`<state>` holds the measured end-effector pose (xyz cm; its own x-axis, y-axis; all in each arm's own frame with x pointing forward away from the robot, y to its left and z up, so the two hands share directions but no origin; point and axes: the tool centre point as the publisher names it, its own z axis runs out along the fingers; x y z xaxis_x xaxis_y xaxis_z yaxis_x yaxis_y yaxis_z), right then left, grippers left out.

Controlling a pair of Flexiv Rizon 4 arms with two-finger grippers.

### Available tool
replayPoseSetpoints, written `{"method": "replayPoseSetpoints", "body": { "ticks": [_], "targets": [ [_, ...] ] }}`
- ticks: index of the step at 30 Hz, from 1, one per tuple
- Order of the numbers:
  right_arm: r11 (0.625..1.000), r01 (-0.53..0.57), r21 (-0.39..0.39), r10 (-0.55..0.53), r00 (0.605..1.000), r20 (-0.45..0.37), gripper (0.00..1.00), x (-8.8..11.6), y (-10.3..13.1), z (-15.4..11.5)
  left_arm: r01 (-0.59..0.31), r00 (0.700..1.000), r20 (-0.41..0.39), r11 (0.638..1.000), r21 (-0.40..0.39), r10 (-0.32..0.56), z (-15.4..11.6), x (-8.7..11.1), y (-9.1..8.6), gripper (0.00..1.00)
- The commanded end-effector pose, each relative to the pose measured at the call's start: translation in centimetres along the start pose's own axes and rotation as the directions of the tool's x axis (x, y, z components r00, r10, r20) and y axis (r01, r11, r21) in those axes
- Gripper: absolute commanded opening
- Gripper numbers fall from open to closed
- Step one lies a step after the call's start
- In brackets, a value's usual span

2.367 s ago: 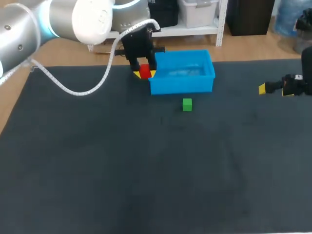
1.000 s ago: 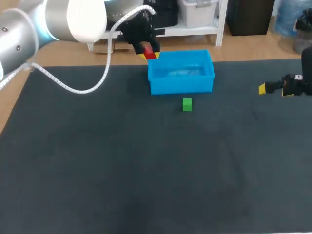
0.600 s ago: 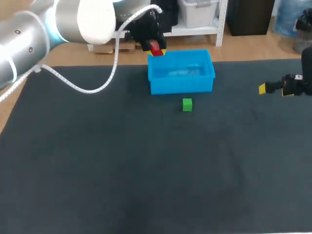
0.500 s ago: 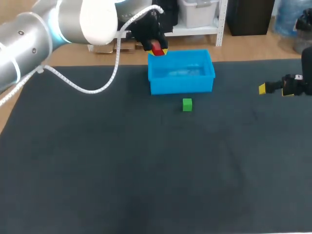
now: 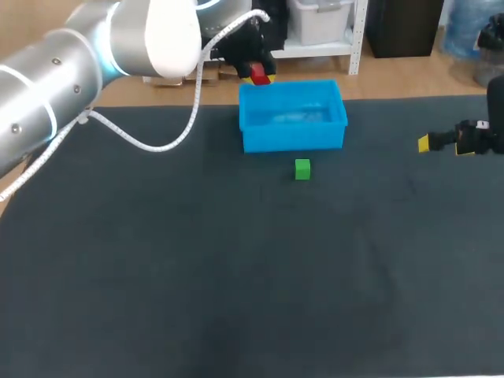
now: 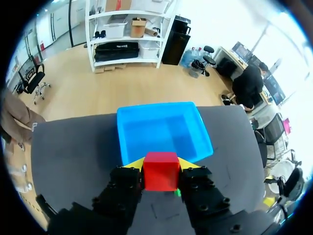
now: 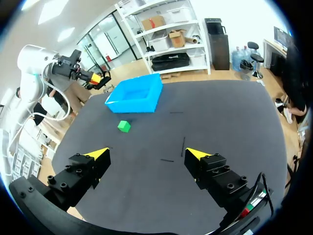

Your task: Use the left arm to pick the red cube and place it into the blue plastic box first, then use the right arm to grasp the green cube and put it into the same blue plastic box after the first action is fully finished.

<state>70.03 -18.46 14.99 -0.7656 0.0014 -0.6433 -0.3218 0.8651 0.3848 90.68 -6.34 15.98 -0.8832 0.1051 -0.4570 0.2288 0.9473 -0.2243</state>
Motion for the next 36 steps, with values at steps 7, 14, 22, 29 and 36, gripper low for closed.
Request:
{"method": "replayPoseSetpoints", "body": {
  "ticks": [7, 14, 22, 29, 36],
  "targets": [
    [1.0, 0.001, 0.001, -0.001, 1.0, -0.001, 1.0, 0.0, 0.0, 0.0, 0.0, 1.0, 0.025, 1.0, 0.013, -0.001, 1.9, -0.4, 0.2, 0.0],
    [1.0, 0.001, 0.001, -0.001, 1.0, -0.001, 1.0, 0.0, 0.0, 0.0, 0.002, 0.999, 0.047, 1.0, 0.028, -0.003, 2.9, -0.5, 0.6, 0.0],
    [1.0, 0.001, 0.001, -0.001, 1.0, -0.001, 1.0, 0.0, 0.0, 0.0, 0.0, 0.998, 0.07, 0.999, 0.038, -0.003, 4.0, -0.6, 0.7, 0.0],
    [1.0, 0.001, 0.001, -0.001, 1.0, -0.001, 1.0, 0.0, 0.0, 0.0, -0.002, 0.997, 0.074, 0.999, 0.042, -0.001, 5.1, -0.4, 0.7, 0.0],
    [1.0, 0.001, 0.001, -0.001, 1.0, -0.001, 1.0, 0.0, 0.0, 0.0, 0.006, 0.997, 0.075, 0.999, 0.037, -0.009, 6.4, 0.1, 1.0, 0.0]
  ]
}}
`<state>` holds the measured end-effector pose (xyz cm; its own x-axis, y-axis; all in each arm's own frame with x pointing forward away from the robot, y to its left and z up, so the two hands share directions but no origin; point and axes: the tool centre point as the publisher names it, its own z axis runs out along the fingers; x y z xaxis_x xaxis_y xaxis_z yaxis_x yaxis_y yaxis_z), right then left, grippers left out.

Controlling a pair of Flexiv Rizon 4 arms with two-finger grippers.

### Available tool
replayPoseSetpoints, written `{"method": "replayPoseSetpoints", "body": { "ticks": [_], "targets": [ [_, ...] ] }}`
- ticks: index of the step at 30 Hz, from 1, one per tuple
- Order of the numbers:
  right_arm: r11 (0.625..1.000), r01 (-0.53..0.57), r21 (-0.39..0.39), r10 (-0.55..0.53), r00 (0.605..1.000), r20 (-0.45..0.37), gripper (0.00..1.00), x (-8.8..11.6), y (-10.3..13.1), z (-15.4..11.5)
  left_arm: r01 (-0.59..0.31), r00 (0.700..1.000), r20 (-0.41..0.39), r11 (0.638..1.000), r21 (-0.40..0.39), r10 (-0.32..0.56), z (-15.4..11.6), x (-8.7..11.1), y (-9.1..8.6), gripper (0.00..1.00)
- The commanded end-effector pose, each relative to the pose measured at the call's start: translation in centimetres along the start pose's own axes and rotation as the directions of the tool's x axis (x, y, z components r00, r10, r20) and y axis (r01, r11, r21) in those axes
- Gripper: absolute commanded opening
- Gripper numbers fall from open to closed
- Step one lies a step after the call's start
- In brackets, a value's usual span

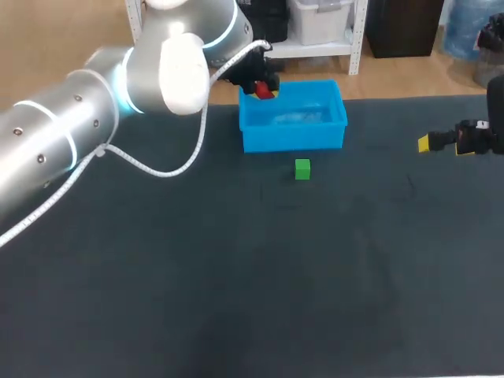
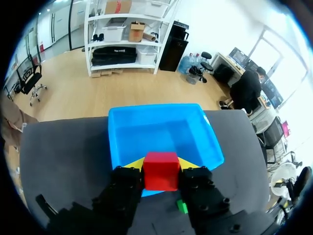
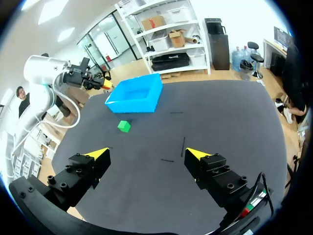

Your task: Use the left arm to pick the red cube and place it into the blue plastic box first, then use the right arm to grasp the green cube and put it into the same blue plastic box after the first action is fully finished.

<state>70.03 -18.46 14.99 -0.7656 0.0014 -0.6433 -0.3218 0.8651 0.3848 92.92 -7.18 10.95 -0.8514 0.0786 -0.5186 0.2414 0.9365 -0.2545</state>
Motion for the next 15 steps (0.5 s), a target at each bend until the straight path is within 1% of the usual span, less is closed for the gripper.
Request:
{"method": "replayPoseSetpoints", "body": {
  "ticks": [1, 15],
  "targets": [
    [1.0, 0.001, 0.001, -0.001, 1.0, -0.001, 1.0, 0.0, 0.0, 0.0, 0.007, 1.0, 0.0, 1.0, 0.001, -0.007, 1.0, 0.0, 0.3, 0.0],
    [1.0, 0.001, 0.001, -0.001, 1.0, -0.001, 1.0, 0.0, 0.0, 0.0, 0.022, 1.0, -0.012, 1.0, -0.014, -0.022, 2.9, 0.5, 0.9, 0.0]
  ]
}}
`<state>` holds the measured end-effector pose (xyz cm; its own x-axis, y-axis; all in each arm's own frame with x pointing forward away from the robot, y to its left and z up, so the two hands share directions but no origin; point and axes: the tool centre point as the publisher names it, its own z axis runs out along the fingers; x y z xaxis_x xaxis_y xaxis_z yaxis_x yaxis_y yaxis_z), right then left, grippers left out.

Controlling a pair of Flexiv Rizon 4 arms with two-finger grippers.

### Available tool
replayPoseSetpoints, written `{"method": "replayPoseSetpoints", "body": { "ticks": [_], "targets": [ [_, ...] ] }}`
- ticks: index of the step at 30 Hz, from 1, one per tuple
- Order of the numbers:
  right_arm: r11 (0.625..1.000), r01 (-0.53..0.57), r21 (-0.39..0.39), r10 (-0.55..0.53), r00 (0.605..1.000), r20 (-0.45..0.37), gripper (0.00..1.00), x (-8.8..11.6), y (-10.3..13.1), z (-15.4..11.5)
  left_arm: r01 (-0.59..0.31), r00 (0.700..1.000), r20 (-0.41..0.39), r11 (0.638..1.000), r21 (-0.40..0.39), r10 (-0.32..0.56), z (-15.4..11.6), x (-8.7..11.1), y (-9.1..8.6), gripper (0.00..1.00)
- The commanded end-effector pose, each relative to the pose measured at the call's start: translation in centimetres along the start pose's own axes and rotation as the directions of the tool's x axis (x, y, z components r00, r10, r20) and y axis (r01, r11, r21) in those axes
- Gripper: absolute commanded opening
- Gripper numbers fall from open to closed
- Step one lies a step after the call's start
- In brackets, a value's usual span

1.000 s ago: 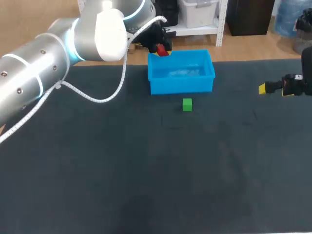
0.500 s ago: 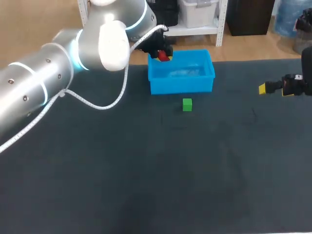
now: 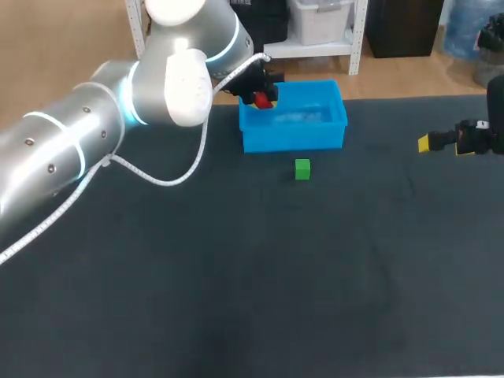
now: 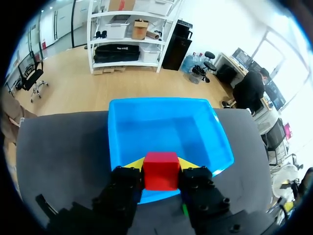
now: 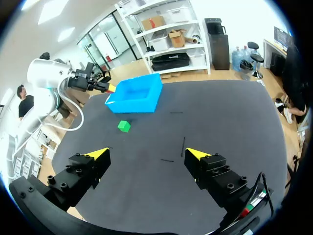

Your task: Use the left arm to pick the red cube and place it into the blue plastic box first, then use the right arm to grasp the green cube and put it into the same blue plastic box after the first action is fully finished.

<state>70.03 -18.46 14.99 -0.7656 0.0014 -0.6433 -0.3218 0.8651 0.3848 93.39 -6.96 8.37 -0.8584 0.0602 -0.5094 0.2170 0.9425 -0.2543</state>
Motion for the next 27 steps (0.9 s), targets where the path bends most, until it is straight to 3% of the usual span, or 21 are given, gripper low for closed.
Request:
{"method": "replayPoseSetpoints", "body": {
  "ticks": [1, 3, 4, 5, 6, 7, 27],
  "targets": [
    [1.0, 0.001, 0.001, -0.001, 1.0, -0.001, 1.0, 0.0, 0.0, 0.0, 0.001, 1.0, -0.009, 1.0, -0.001, -0.001, 0.8, -0.5, 0.0, 0.0],
    [1.0, 0.001, 0.001, -0.001, 1.0, -0.001, 1.0, 0.0, 0.0, 0.0, 0.002, 1.0, -0.011, 1.0, -0.003, -0.002, 0.9, -0.4, 0.0, 0.0],
    [1.0, 0.001, 0.001, -0.001, 1.0, -0.001, 1.0, 0.0, 0.0, 0.0, 0.003, 1.0, -0.012, 1.0, -0.005, -0.003, 0.9, -0.4, 0.0, 0.3],
    [1.0, 0.001, 0.001, -0.001, 1.0, -0.001, 1.0, 0.0, 0.0, 0.0, 0.003, 1.0, -0.013, 1.0, -0.006, -0.003, 0.9, -0.4, 0.0, 0.45],
    [1.0, 0.001, 0.001, -0.001, 1.0, -0.001, 1.0, 0.0, 0.0, 0.0, 0.003, 1.0, -0.013, 1.0, -0.008, -0.003, 0.9, -0.4, 0.0, 0.85],
    [1.0, 0.001, 0.001, -0.001, 1.0, -0.001, 1.0, 0.0, 0.0, 0.0, 0.003, 1.0, -0.013, 1.0, -0.009, -0.004, 0.9, -0.3, 0.0, 0.98],
    [1.0, 0.001, 0.001, -0.001, 1.0, -0.001, 1.0, 0.0, 0.0, 0.0, 0.001, 1.0, -0.002, 1.0, -0.006, -0.001, -1.0, -0.3, -0.1, 1.0]
  ]
}}
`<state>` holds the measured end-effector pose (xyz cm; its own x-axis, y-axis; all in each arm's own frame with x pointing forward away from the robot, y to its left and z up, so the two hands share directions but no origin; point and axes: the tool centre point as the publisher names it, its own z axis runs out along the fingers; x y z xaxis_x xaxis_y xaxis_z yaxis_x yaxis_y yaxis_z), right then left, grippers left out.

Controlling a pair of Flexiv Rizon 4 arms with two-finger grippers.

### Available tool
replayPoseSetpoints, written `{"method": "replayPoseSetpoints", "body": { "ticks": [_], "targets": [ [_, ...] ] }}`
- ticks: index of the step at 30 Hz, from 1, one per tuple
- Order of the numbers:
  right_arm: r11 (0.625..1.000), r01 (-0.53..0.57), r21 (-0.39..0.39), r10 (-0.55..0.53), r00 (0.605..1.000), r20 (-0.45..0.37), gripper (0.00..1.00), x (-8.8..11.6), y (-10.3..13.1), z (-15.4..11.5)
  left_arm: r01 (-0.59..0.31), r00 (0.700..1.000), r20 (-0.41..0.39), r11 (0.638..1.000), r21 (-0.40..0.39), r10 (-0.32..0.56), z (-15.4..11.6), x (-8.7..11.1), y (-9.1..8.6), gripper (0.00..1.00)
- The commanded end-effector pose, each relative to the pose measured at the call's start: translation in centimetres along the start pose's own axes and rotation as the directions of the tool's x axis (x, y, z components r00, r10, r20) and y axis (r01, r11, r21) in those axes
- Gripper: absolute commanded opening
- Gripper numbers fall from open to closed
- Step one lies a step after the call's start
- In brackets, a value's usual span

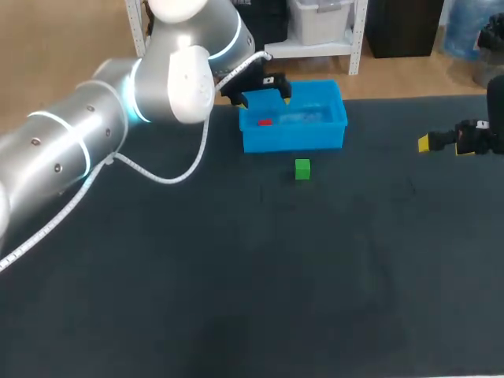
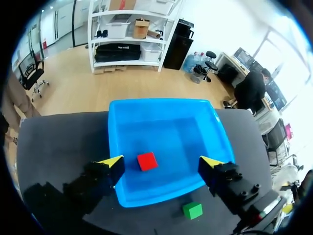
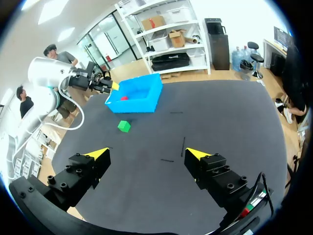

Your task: Use the left arm to pick the red cube and place it into the blue plastic box first, then use the right arm to grasp the green cube and put it into the same blue plastic box after the first action is fully finished.

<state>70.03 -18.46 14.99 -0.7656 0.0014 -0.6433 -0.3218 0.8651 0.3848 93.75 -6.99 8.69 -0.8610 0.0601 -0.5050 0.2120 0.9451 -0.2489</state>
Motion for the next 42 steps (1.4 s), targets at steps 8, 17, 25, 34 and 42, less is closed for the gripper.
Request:
{"method": "replayPoseSetpoints", "body": {
  "ticks": [8, 17, 25, 34, 42],
  "targets": [
    [1.0, 0.001, 0.001, -0.001, 1.0, -0.001, 1.0, 0.0, 0.0, 0.0, -0.009, 1.0, 0.012, 1.0, 0.014, 0.009, -3.1, 0.7, 0.0, 1.0],
    [1.0, 0.001, 0.001, -0.001, 1.0, -0.001, 1.0, 0.0, 0.0, 0.0, -0.022, 0.999, 0.027, 0.999, 0.024, 0.021, -6.3, 1.5, 1.0, 1.0],
    [1.0, 0.001, 0.001, -0.001, 1.0, -0.001, 1.0, 0.0, 0.0, 0.0, -0.101, 0.994, 0.047, 0.993, 0.056, 0.099, -8.7, 3.0, 1.5, 1.0],
    [1.0, 0.001, 0.001, -0.001, 1.0, -0.001, 1.0, 0.0, 0.0, 0.0, -0.133, 0.99, 0.056, 0.988, 0.084, 0.128, -11.1, 4.7, 2.5, 1.0],
    [1.0, 0.001, 0.001, -0.001, 1.0, -0.001, 1.0, 0.0, 0.0, 0.0, -0.188, 0.982, 0.048, 0.976, 0.109, 0.184, -12.6, 6.4, 3.6, 1.0]
  ]
}}
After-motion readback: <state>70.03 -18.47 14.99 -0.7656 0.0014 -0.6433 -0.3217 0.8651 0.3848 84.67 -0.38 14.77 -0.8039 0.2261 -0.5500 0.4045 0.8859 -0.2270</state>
